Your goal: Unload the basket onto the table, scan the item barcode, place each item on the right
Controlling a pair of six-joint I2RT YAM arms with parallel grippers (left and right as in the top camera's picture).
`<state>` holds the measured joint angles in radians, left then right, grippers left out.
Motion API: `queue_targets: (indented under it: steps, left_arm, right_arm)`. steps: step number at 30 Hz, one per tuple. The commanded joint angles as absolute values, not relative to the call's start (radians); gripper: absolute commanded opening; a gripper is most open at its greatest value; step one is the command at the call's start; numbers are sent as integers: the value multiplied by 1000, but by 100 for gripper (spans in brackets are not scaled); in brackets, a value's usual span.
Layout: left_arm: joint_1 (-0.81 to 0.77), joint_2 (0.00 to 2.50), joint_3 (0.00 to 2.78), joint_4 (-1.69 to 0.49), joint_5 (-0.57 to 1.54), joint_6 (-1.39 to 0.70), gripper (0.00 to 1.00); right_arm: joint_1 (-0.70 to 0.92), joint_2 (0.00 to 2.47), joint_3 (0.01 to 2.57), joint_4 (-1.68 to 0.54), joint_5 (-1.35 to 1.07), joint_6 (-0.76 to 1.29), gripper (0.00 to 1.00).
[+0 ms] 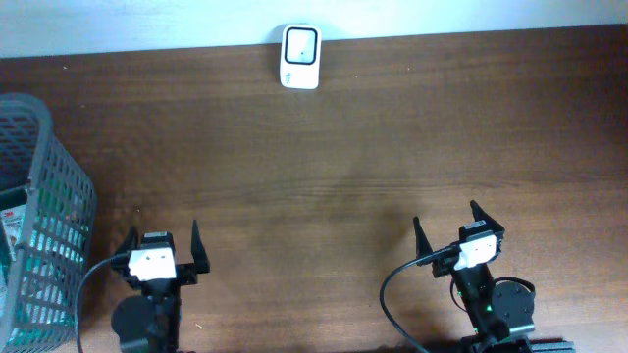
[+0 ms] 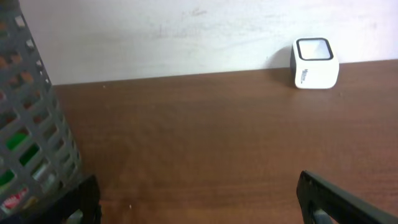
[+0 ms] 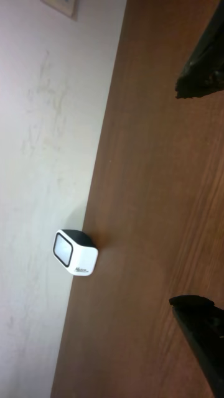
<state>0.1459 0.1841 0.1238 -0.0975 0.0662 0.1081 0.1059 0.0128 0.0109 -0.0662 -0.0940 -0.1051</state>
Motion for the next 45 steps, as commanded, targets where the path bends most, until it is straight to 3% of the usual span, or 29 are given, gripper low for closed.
queue_targets:
  steps: [1,8,13,15,19,21,26,28,32,36,45]
  left_arm:
    - [142,305,274,-92,91,105,99]
    - [142,702,772,-355,268,101,99]
    - [142,1213,1455,-961,305,102,99]
    - [142,1330,1616,-1065,313,101,99]
    - [150,1382,1618,-1010,310,95,99]
    - [211,1382,1681,-1012,239,-33,100]
    - [634,1393,1800,-1140,142,-306,91]
    - [686,1406,1800,-1171,98,-352,91]
    - [709,1445,1724,-1195,-32,-404,92]
    - [785,1484,1575,-1113,-33,-390,90]
    - [847,1644,1473,-1021,-31,-281,76]
  right_arm:
    - [111,3,6,-70,-96,-97,98]
    - [111,3,6,-70,-96,-97,98]
    - [111,3,6,-70,-96,-97,98]
    - [111,3,6,-70,-96,-97,98]
    - [111,3,6,-70,-96,-97,98]
    - [111,3,6,-70,-96,-97,99]
    - [111,3,6,-70,-96,-97,98]
    - [111,3,6,-70,-96,-97,99]
    - [111,3,6,-70,-96,-97,98]
    - [111,3,6,-70,-96,-97,98]
    - [111,3,6,-70,-96,-97,98]
